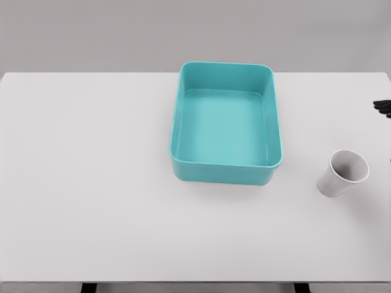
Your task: Put the paper cup into the basket with your right arm
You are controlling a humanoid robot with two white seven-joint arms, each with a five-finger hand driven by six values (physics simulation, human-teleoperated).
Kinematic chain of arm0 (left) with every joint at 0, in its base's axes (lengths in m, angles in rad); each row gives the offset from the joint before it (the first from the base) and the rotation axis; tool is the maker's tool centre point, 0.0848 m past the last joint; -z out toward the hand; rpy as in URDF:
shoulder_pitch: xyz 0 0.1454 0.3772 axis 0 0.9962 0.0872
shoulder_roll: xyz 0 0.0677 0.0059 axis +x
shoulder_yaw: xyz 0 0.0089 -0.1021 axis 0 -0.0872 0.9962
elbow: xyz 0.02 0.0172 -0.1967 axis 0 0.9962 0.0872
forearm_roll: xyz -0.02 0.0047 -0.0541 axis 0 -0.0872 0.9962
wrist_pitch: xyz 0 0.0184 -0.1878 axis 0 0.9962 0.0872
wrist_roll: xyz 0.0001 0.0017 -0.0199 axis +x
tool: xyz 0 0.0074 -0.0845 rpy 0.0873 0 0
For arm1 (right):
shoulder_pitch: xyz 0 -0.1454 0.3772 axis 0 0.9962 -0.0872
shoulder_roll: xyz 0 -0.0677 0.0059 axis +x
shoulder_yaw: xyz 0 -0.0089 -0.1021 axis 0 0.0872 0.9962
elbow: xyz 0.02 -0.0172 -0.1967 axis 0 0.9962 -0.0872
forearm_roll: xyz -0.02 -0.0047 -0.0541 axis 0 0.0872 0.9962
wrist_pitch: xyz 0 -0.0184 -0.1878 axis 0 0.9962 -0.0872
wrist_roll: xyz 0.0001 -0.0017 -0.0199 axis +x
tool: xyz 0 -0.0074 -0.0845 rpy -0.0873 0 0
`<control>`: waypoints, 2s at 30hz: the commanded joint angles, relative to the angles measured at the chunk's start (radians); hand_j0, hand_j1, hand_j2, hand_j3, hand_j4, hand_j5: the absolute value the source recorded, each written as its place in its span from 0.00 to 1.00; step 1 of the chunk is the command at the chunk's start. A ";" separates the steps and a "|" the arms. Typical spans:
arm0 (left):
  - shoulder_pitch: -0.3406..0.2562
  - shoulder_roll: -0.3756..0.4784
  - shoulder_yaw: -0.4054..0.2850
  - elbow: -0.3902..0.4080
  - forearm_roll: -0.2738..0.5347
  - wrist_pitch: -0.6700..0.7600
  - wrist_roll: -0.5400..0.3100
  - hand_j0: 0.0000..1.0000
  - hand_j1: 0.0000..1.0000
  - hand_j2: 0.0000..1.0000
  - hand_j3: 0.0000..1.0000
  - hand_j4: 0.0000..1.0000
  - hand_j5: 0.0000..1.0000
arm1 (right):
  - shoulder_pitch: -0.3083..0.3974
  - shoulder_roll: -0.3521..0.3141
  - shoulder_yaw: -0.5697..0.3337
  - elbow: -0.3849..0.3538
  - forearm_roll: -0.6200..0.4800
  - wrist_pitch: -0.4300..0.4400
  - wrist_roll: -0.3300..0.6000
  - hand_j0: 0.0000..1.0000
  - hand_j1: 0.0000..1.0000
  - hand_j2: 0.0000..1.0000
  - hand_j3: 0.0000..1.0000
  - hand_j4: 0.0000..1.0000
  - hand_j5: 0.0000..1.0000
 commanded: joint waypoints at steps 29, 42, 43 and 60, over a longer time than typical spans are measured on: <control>0.000 0.000 0.000 0.000 0.000 -0.001 0.000 1.00 1.00 1.00 1.00 1.00 1.00 | 0.009 0.049 0.156 0.040 -0.008 -0.127 0.000 1.00 1.00 1.00 1.00 1.00 1.00; 0.002 0.000 0.000 0.000 0.000 -0.001 0.000 1.00 1.00 1.00 1.00 1.00 1.00 | 0.015 0.049 0.166 -0.003 -0.008 -0.137 0.000 1.00 1.00 1.00 1.00 1.00 1.00; 0.000 0.000 0.000 0.000 0.000 0.001 0.000 1.00 1.00 1.00 1.00 1.00 1.00 | 0.015 0.049 0.168 -0.004 -0.008 -0.137 0.000 1.00 1.00 1.00 1.00 1.00 1.00; 0.000 0.000 0.000 0.000 0.000 -0.001 0.000 1.00 1.00 1.00 1.00 1.00 1.00 | 0.015 0.050 0.174 -0.024 -0.006 -0.138 0.000 1.00 1.00 1.00 1.00 1.00 1.00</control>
